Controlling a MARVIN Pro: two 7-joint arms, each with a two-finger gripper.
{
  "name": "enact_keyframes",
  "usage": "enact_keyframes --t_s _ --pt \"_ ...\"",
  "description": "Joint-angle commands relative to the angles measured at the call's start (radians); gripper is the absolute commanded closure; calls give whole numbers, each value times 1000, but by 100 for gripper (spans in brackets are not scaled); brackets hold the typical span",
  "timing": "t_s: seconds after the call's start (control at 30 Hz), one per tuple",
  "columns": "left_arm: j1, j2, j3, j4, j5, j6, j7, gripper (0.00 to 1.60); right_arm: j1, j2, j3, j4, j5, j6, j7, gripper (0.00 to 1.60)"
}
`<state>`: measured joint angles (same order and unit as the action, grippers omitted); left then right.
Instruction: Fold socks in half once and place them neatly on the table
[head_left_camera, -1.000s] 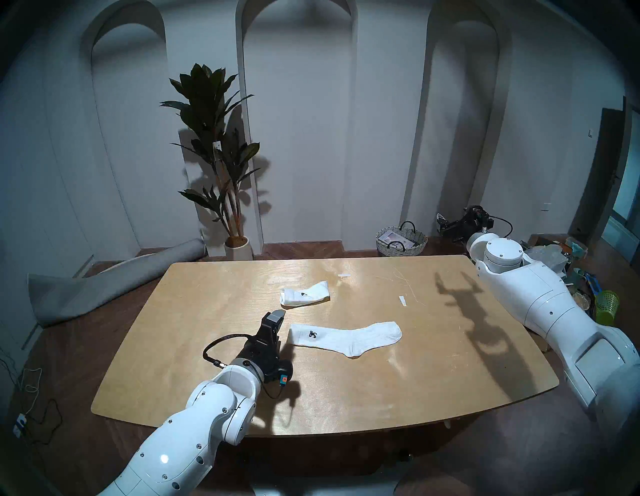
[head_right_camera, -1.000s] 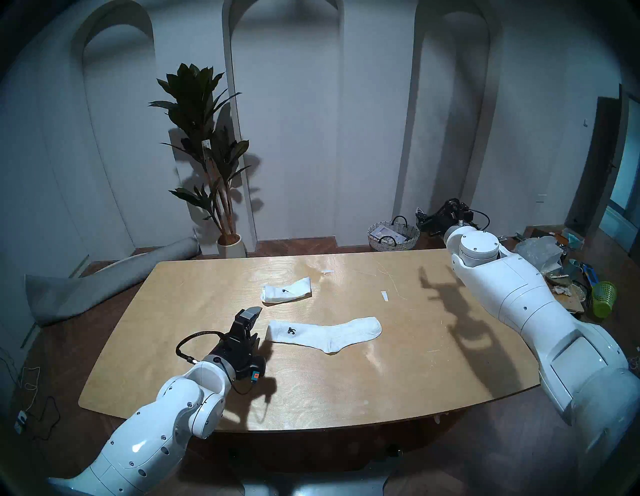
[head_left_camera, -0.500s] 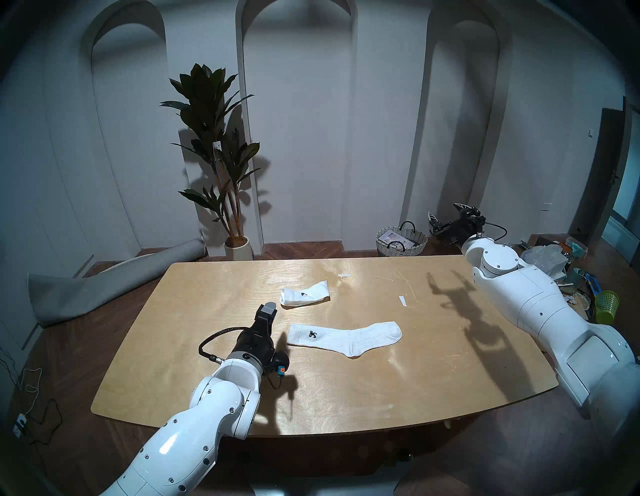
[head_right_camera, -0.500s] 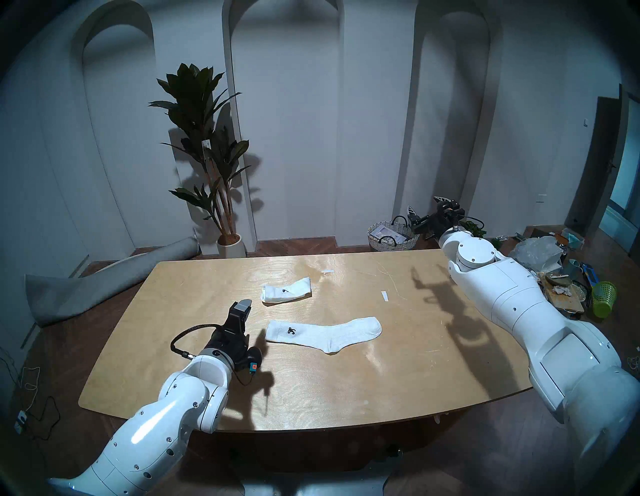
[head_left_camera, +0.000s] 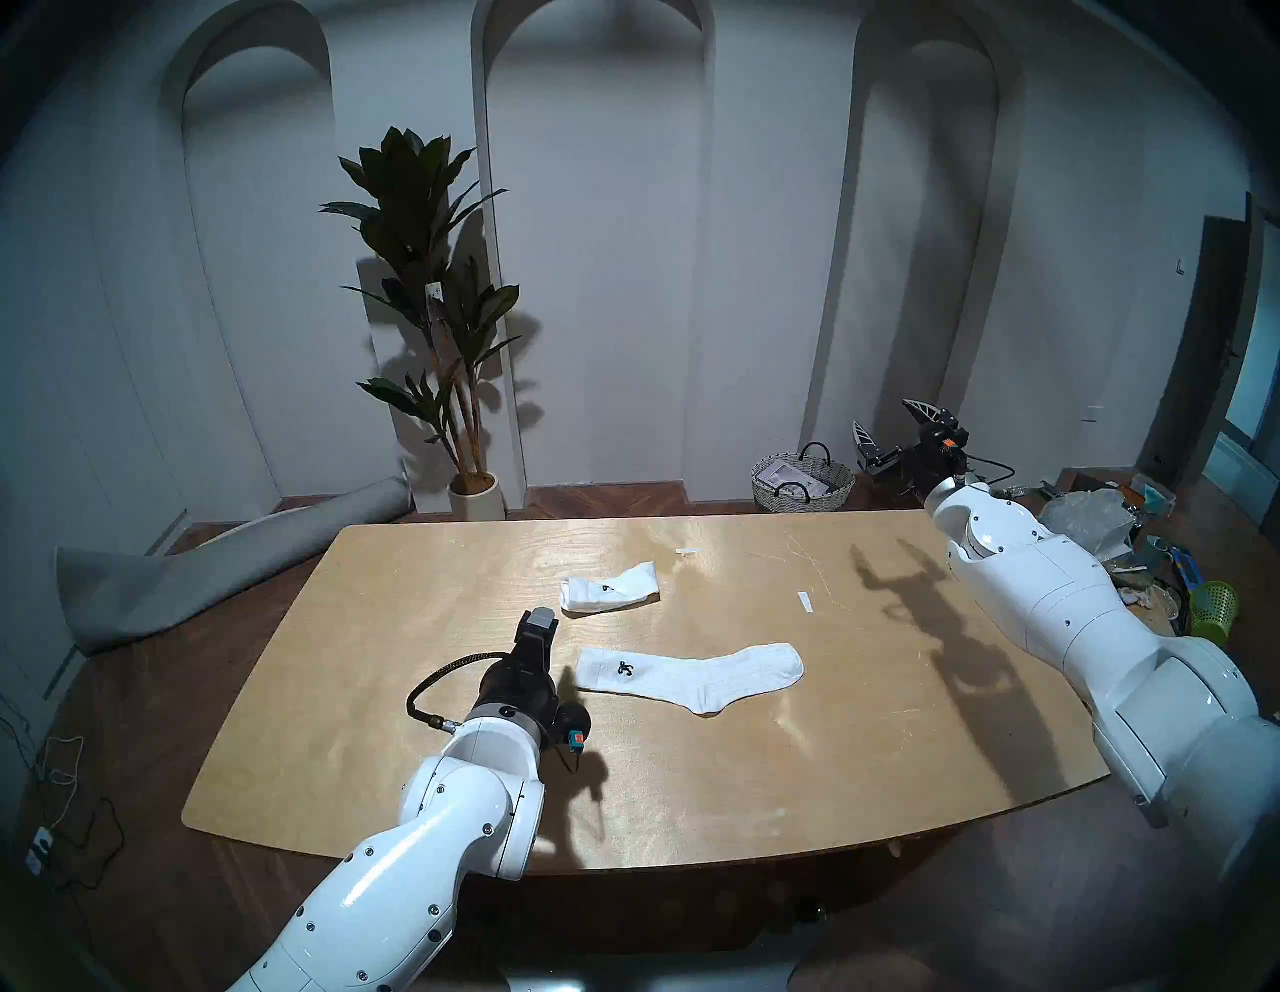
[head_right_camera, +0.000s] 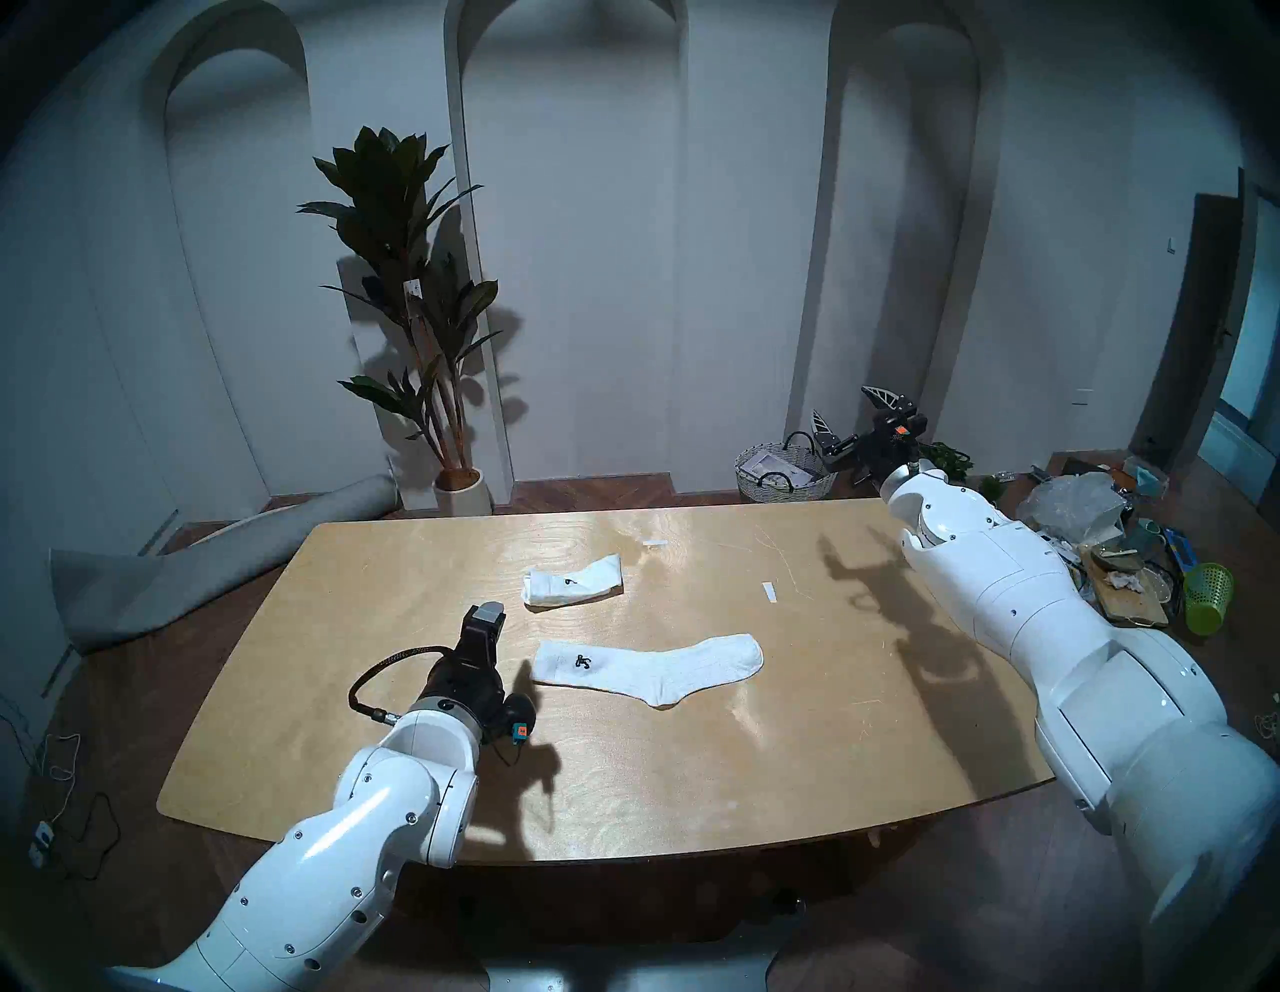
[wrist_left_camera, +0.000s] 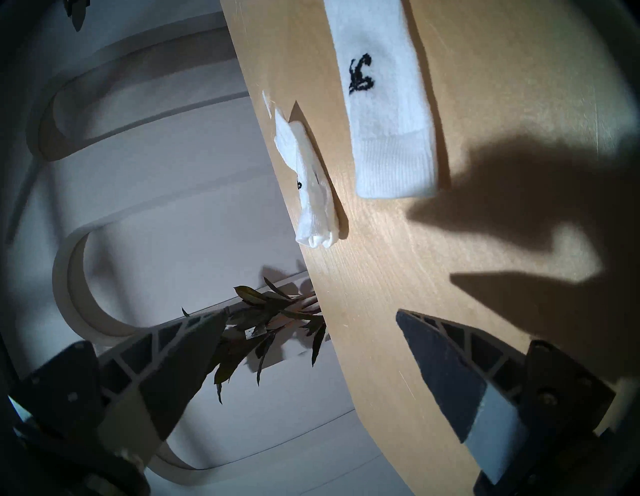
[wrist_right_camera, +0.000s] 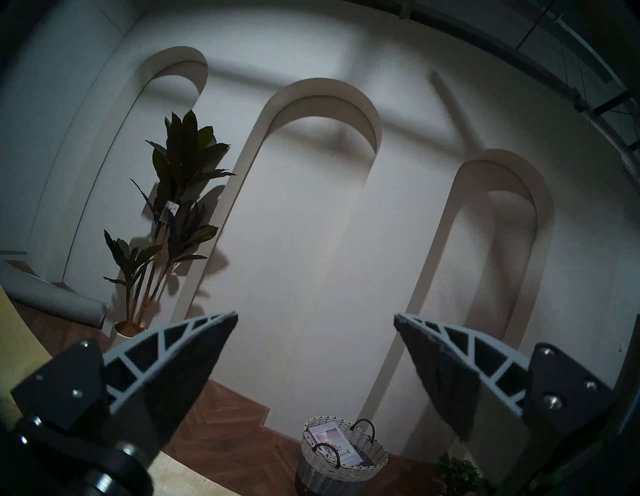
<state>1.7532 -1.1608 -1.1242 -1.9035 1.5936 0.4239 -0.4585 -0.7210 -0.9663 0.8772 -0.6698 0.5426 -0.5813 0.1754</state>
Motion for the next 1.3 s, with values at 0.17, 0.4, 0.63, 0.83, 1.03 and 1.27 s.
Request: enact_keyframes --t_s 0.17,0.4,0.63,0.83,1.03,1.27 --pt "-65 -56 28 21 49 42 -93 0 90 -58 22 111 -1 -171 67 0" --pt "-96 -72 55 41 77 48 -133 0 119 -83 30 186 2 -232 105 0" --pt "-121 -83 80 64 100 46 -160 0 146 -95 36 234 8 -265 137 0" --pt "-135 -89 80 90 113 59 -190 0 173 -114 43 294 13 -301 174 0" --pt "-144 -90 92 103 126 57 -206 0 193 -133 47 339 17 -326 201 0" --pt "-158 -102 116 130 140 51 -224 0 209 -152 54 385 23 -350 226 0"
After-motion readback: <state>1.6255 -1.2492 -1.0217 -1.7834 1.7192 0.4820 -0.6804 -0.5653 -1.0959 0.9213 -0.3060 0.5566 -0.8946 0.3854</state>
